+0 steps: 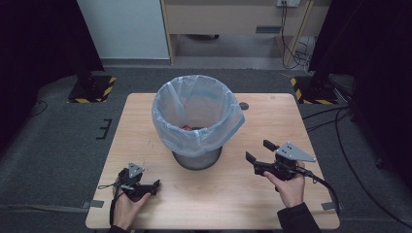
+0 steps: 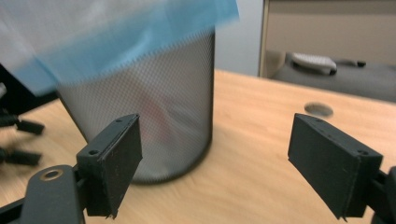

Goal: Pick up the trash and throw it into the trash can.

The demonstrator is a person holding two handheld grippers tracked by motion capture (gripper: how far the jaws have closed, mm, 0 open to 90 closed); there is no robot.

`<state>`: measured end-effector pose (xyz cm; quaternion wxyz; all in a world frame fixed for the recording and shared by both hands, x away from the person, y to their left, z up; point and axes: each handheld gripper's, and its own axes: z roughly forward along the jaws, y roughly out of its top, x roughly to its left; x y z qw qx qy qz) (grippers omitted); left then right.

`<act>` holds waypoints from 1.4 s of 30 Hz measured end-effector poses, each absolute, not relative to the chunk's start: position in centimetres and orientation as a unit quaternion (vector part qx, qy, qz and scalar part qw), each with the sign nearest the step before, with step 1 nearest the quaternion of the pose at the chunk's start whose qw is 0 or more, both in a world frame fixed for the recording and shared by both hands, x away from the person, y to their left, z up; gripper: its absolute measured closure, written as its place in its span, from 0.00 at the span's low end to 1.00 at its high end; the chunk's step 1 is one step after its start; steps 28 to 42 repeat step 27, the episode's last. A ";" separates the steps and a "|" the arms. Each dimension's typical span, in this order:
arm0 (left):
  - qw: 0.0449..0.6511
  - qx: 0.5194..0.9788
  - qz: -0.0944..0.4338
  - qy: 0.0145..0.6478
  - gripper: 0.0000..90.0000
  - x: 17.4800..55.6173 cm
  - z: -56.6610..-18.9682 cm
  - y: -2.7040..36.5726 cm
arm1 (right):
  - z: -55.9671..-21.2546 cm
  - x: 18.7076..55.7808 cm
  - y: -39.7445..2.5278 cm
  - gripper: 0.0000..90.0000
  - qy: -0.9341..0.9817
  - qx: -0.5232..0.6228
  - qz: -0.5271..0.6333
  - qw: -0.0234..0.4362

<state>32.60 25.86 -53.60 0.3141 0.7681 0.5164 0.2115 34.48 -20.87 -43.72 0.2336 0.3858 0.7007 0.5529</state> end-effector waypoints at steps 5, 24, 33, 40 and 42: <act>0.314 0.768 0.212 0.516 0.01 32.6 -53.6 25.9 | -45.7 34.2 -21.4 0.19 0.710 0.397 0.537 0.224; 0.314 0.769 0.211 0.516 0.01 32.6 -53.6 25.9 | -52.4 34.4 -26.0 0.18 0.725 0.501 0.421 0.215; 0.315 0.769 0.209 0.515 0.01 32.6 -53.6 25.9 | -53.1 34.5 -26.5 0.16 0.734 0.513 0.386 0.219; 0.315 0.769 0.209 0.515 0.01 32.6 -53.6 25.9 | -53.1 34.5 -26.5 0.16 0.734 0.513 0.386 0.219; 0.315 0.769 0.209 0.515 0.01 32.6 -53.6 25.9 | -53.1 34.5 -26.5 0.16 0.734 0.513 0.386 0.219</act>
